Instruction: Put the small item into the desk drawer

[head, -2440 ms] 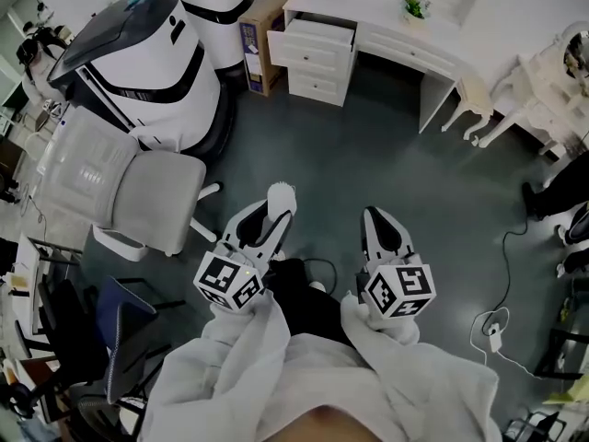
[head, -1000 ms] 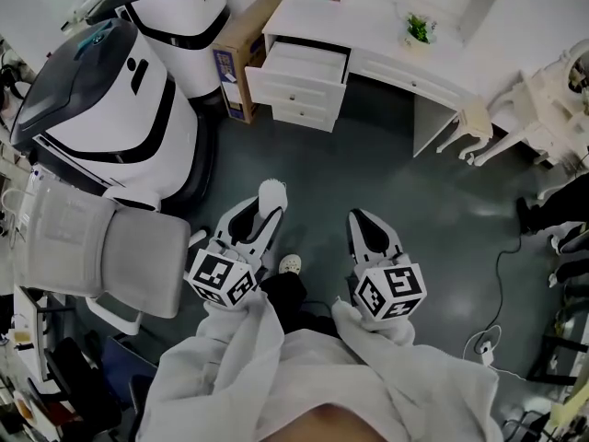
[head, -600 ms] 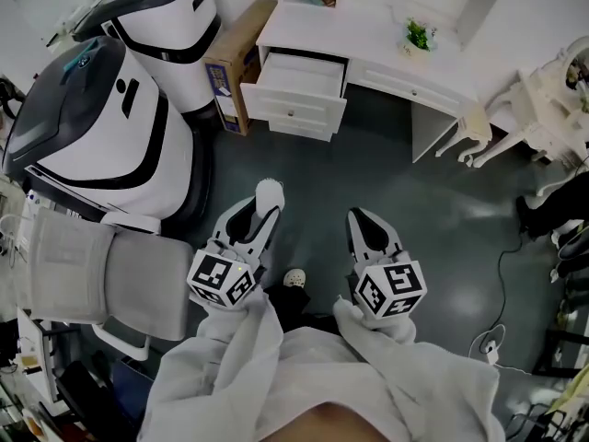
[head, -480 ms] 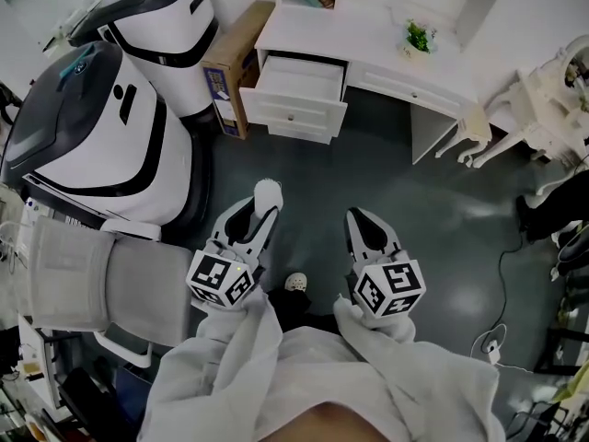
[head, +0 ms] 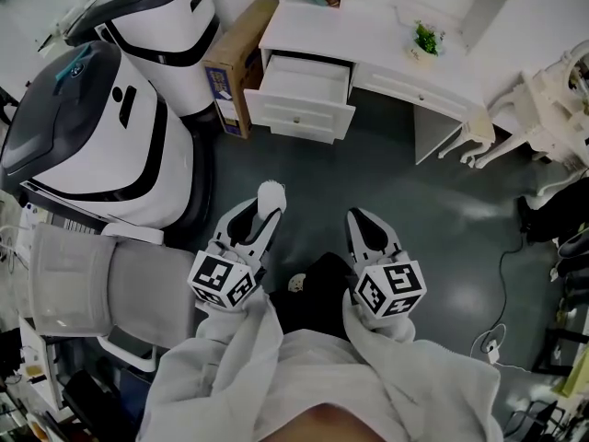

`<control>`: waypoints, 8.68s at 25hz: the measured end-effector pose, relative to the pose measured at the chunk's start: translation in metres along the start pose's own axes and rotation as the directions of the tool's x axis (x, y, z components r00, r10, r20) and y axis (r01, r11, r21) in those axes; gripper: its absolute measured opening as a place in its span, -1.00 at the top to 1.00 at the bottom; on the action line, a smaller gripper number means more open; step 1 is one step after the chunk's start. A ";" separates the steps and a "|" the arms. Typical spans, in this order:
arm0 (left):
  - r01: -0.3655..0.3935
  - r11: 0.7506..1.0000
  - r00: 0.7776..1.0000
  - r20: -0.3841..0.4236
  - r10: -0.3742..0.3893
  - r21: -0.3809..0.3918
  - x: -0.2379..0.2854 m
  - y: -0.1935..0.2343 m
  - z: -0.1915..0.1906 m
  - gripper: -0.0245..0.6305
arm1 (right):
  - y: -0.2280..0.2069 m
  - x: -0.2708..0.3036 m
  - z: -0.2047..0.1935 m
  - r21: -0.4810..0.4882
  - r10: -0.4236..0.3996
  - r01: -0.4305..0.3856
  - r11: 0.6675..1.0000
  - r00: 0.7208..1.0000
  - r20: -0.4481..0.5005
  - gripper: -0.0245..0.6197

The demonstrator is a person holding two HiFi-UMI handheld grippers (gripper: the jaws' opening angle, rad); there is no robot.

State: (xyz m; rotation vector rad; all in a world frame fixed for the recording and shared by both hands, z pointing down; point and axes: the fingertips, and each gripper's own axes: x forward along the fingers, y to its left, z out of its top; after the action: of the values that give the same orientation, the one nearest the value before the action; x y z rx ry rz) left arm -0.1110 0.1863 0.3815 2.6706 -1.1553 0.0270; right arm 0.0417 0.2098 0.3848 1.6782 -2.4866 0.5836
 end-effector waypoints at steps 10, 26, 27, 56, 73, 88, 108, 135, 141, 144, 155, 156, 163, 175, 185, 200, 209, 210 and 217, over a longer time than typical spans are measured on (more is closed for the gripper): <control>-0.027 0.999 1.000 -0.014 0.027 -0.021 0.010 0.023 -0.010 0.42 | -0.009 0.030 -0.006 0.005 0.013 -0.013 1.000 0.999 -0.031 0.80; -0.062 0.998 0.998 -0.018 0.062 -0.018 0.115 0.116 0.024 0.42 | -0.069 0.162 0.043 0.016 0.050 -0.049 0.999 0.997 -0.065 0.80; -0.064 0.998 0.998 -0.017 0.064 -0.016 0.122 0.121 0.026 0.42 | -0.073 0.169 0.047 0.012 0.053 -0.052 0.999 0.997 -0.064 0.80; -0.157 0.988 0.988 -0.004 0.157 0.006 0.203 0.177 0.058 0.42 | -0.137 0.262 0.093 0.030 0.117 -0.115 0.993 0.992 -0.055 0.80; -0.024 1.000 0.998 -0.050 0.025 0.010 0.277 0.211 0.057 0.42 | -0.174 0.298 0.099 0.070 -0.004 0.007 0.998 0.999 -0.046 0.80; 0.090 0.996 0.988 -0.123 -0.088 0.010 0.383 0.275 0.069 0.42 | -0.216 0.386 0.141 0.093 -0.085 0.091 0.991 0.994 -0.067 0.80; 0.253 0.966 0.901 -0.349 -0.258 -0.059 0.455 0.321 0.006 0.42 | -0.248 0.452 0.134 0.123 -0.177 0.197 0.973 0.971 -0.157 0.80; 0.528 0.832 0.404 -0.810 -0.426 -0.174 0.481 0.319 -0.204 0.42 | -0.276 0.470 0.093 0.158 -0.308 0.356 0.921 0.914 -0.265 0.80; 0.466 0.860 0.361 -0.844 -0.398 -0.206 0.483 0.324 -0.242 0.41 | -0.278 0.473 0.082 0.160 -0.318 0.376 0.913 0.899 -0.299 0.80; 0.441 0.874 0.350 -0.858 -0.375 -0.202 0.487 0.326 -0.255 0.41 | -0.279 0.473 0.076 0.160 -0.323 0.386 0.909 0.892 -0.318 0.80; 0.411 0.897 0.292 -0.909 -0.297 -0.161 0.484 0.327 -0.288 0.41 | -0.280 0.471 0.066 0.171 -0.326 0.399 0.901 0.882 -0.341 0.80; 0.403 0.901 0.295 -0.909 -0.294 -0.160 0.483 0.327 -0.289 0.41 | -0.280 0.470 0.066 0.171 -0.326 0.400 0.900 0.881 -0.343 0.80; 0.368 0.911 0.326 -0.891 -0.315 -0.188 0.486 0.327 -0.301 0.40 | -0.281 0.467 0.061 0.173 -0.326 0.402 0.899 0.879 -0.349 0.80; 0.352 0.919 0.301 -0.908 -0.290 -0.177 0.484 0.329 -0.301 0.31 | -0.279 0.460 0.063 0.172 -0.324 0.396 0.902 0.884 -0.338 0.80; 0.341 0.915 0.250 -0.918 -0.308 -0.214 0.476 0.333 -0.287 -0.03 | -0.274 0.453 0.069 0.182 -0.324 0.387 0.904 0.898 -0.299 0.80; 0.364 0.869 0.380 -0.799 -0.467 -0.335 0.453 0.304 -0.165 -0.06 | -0.249 0.429 0.098 0.171 -0.243 0.278 0.945 0.949 -0.200 0.80; 0.432 0.866 0.554 -0.684 -0.475 -0.251 0.445 0.282 -0.077 -0.06 | -0.243 0.432 0.120 0.145 -0.172 0.189 0.971 0.978 -0.121 0.80; 0.426 0.867 0.578 -0.659 -0.481 -0.259 0.443 0.279 -0.066 -0.06 | -0.241 0.432 0.123 0.142 -0.163 0.179 0.974 0.980 -0.117 0.80; 0.374 0.872 0.753 -0.445 -0.484 -0.315 0.428 0.282 0.007 -0.06 | -0.230 0.438 0.138 0.115 -0.113 0.123 0.986 0.989 -0.094 0.80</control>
State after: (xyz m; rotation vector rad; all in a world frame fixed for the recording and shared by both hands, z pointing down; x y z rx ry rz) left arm -0.0197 -0.3087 0.4781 2.4443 -0.3360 0.4829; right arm 0.0968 -0.2978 0.4397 1.7864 -2.3160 0.7903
